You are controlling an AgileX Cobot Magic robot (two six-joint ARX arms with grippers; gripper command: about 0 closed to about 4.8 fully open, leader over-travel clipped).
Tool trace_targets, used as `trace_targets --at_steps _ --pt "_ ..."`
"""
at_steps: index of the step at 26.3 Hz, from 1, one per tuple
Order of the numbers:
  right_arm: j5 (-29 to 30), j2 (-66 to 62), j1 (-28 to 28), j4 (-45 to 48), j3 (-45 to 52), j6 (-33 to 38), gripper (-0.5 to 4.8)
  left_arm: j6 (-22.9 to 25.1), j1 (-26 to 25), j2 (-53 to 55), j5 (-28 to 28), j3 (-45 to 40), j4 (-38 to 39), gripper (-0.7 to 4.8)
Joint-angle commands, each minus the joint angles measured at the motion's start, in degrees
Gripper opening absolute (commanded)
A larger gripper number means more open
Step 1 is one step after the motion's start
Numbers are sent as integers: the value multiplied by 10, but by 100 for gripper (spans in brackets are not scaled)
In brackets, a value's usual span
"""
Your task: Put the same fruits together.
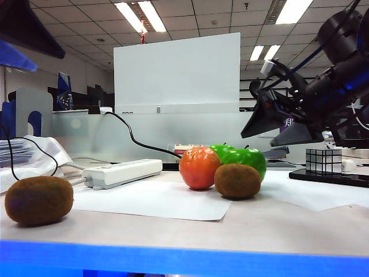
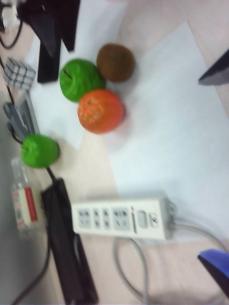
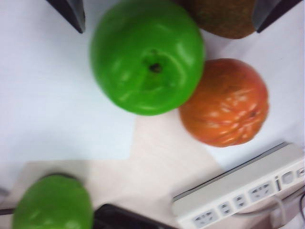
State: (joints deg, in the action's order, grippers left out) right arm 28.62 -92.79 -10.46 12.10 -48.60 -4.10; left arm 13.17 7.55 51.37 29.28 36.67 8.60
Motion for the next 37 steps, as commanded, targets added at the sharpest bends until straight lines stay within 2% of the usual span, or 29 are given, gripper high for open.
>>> trace_targets --at_steps 1,5,12,13,14,15,16,17,20,24,37 --pt "5 -4 -13 17 -6 0 479 4 0 -1 17 4 -22 479" --pt "16 -25 -16 7 -30 1 479 4 0 -1 31 4 -25 479" --pt "3 -68 -21 -27 -94 -1 479 4 0 -1 31 4 -24 471" --pt "-1 -69 -21 -32 -98 -3 479 3 0 -1 31 4 -24 383" --pt "-7 -69 -21 -36 -99 -5 479 4 0 -1 31 4 -24 269" --pt "-9 -69 -21 -41 -99 -7 479 4 0 -1 32 4 -24 195" --pt "-17 -69 -21 -49 -99 -7 479 4 0 -1 32 4 -24 140" --pt "-17 -69 -21 -57 -99 -7 479 4 0 -1 31 4 -24 121" --pt "-17 -69 -21 -87 -99 -9 479 6 0 -1 31 4 -24 112" --pt "-17 -69 -21 -98 -99 -21 479 6 0 -1 31 4 -25 45" --pt "-2 -128 -22 -85 -102 -15 479 5 0 -1 31 4 -25 43"
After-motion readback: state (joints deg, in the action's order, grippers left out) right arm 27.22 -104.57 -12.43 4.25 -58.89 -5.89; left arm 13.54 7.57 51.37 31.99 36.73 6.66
